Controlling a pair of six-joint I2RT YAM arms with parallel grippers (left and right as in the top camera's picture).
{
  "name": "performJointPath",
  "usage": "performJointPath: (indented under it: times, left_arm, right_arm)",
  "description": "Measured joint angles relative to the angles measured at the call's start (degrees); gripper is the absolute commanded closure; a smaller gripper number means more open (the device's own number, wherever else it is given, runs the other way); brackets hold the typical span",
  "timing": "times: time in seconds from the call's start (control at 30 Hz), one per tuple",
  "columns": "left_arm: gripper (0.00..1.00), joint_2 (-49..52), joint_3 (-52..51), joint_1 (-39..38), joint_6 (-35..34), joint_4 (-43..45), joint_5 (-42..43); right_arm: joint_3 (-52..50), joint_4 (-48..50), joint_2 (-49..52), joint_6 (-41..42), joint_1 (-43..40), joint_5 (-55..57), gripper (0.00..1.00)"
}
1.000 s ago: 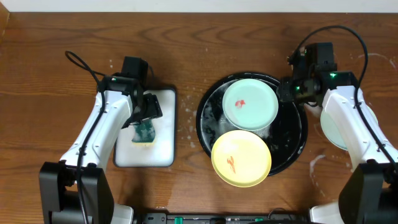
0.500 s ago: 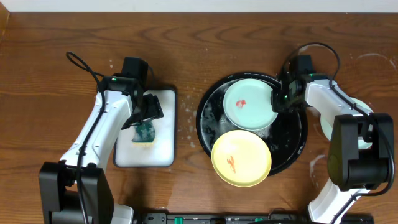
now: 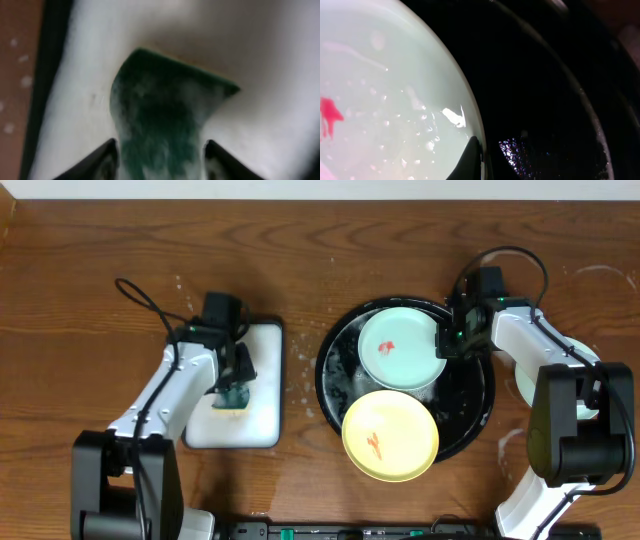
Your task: Clean dirty plates on tray and stack at the side
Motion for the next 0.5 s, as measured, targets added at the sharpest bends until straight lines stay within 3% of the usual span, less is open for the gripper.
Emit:
performJointPath:
  times: [0.07, 0.23, 0.27, 0.3, 0.5]
  left_arm:
    - [0.68, 0.3, -2.3, 0.0, -0.1, 4.2, -0.3]
    - [0.73, 0.6, -5.6, 0.0, 0.2, 10.4, -0.5]
    - [0.78, 0.7, -6.3, 0.0, 0.2, 11.9, -0.5]
    - [0.90, 0.8, -6.8, 0.0, 0.2, 13.0, -0.7]
    - [0.93, 2.9, -7.3, 0.0, 0.1, 16.1, -1.3]
  right_arm:
    - [0.0, 0.0, 0.0, 0.0, 0.0, 0.0, 0.99]
    - [0.0, -0.1, 0.0, 0.0, 0.0, 0.0, 0.99]
    - [0.0, -0.1, 0.0, 0.0, 0.0, 0.0, 0.99]
    - [0.0, -0.1, 0.0, 0.0, 0.0, 0.0, 0.99]
    - [0.0, -0.1, 0.0, 0.0, 0.0, 0.0, 0.99]
